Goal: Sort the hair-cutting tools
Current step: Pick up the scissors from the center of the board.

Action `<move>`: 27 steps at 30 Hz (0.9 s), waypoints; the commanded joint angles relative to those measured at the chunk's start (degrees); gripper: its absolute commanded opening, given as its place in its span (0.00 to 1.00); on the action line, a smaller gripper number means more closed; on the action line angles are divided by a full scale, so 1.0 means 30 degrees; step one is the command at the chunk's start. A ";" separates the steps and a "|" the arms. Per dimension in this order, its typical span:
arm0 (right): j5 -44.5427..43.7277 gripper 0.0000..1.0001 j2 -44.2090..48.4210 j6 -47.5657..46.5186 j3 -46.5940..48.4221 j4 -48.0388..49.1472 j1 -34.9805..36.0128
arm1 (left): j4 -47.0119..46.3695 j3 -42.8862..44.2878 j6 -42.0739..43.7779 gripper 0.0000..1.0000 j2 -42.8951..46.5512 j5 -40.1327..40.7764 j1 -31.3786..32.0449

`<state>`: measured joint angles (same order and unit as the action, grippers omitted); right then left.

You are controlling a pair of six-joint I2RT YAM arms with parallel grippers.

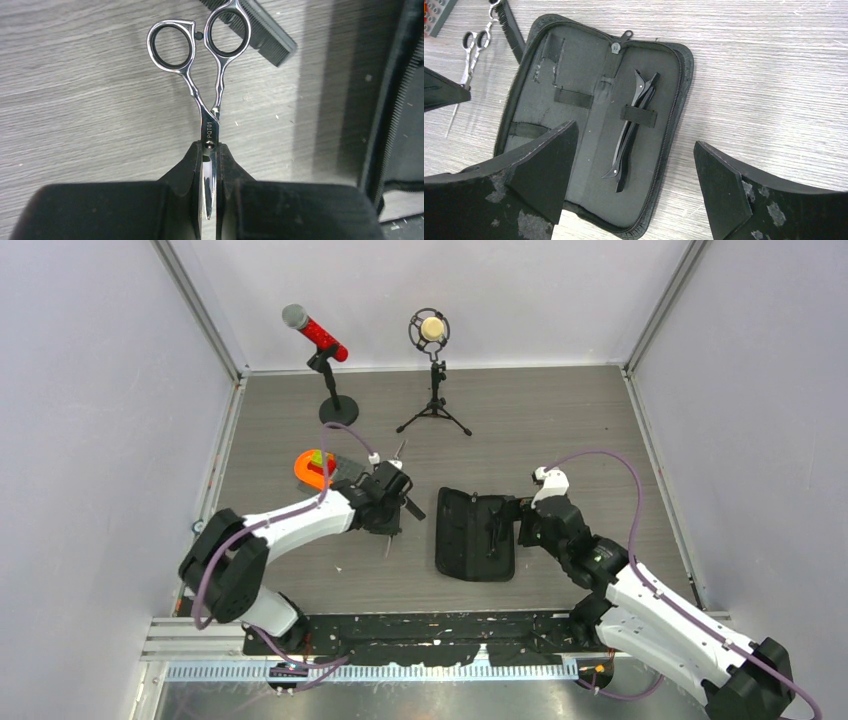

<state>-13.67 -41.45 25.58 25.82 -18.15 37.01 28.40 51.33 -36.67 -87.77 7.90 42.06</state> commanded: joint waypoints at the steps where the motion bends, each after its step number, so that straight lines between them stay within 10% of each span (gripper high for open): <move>1: 0.1187 0.96 0.0455 -0.0472 0.1208 0.0514 -0.0063 | -0.0351 -0.0351 0.1892 0.00 0.2966 -0.0200 0.0070; 13: 0.7460 1.00 -0.1518 -0.1915 0.5254 -0.0119 -0.0063 | 0.0071 0.0219 1.0335 0.00 0.7585 -0.1157 0.3161; 27: 1.5417 0.81 -0.5586 -0.0199 0.8464 -0.0705 -0.0065 | -0.0144 0.1170 1.5862 0.00 0.9305 -0.3393 0.5815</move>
<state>23.11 -56.16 21.63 49.63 -22.48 37.01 29.85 51.70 5.10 -61.01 0.51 58.15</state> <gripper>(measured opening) 0.843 0.072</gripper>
